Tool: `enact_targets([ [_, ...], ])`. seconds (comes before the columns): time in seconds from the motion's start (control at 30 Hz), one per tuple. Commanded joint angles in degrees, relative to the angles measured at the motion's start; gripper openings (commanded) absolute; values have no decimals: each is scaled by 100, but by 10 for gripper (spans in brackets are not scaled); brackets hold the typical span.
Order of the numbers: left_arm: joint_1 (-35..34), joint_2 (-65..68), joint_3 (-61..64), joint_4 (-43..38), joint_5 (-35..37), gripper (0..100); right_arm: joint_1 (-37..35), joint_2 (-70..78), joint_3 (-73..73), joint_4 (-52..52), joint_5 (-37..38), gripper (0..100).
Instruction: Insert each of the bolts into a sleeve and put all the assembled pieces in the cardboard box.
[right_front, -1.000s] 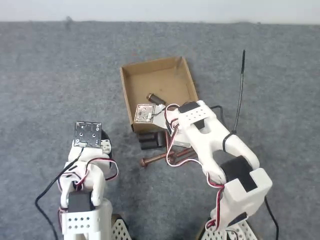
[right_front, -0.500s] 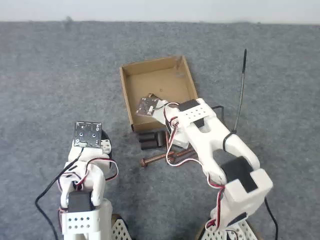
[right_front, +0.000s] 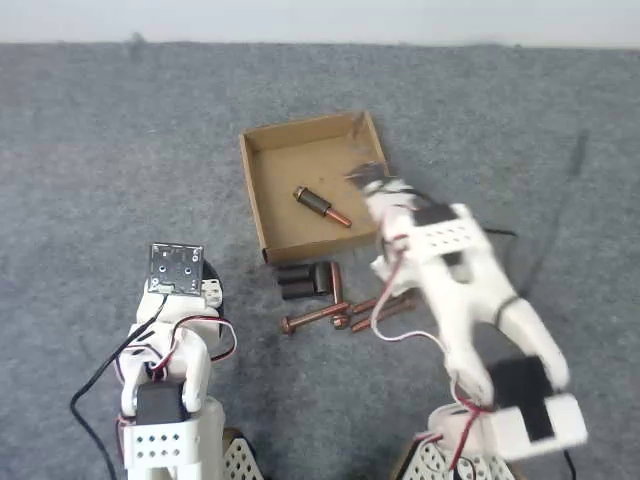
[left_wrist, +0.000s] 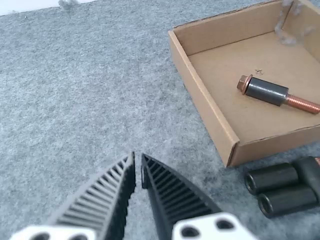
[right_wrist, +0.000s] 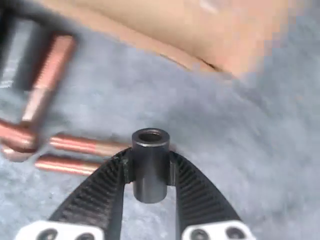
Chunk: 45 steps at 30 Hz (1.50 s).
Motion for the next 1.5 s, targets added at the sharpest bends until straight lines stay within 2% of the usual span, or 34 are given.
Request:
enact_targets([
  [0.0,-44,97,-48,-158,-97,18,435,-875,484,-338,-378,6],
  [0.2,-44,97,-48,-158,-97,18,980,-1613,1468,-585,-422,6],
  [0.63,-44,97,-48,-114,-79,18,3108,-2097,2462,-1226,-422,6],
  [1.0,-9,62,-48,53,-105,19,3767,-2044,2479,-1226,-378,7],
  [1.13,0,62,-110,53,-809,18,3934,-2097,2629,-1218,-360,6],
  [1.37,26,105,-1314,448,-809,20,3996,-2097,2734,-1209,-167,6],
  [1.47,299,396,-2079,695,-818,20,3996,-2097,2752,-1209,-149,6],
])
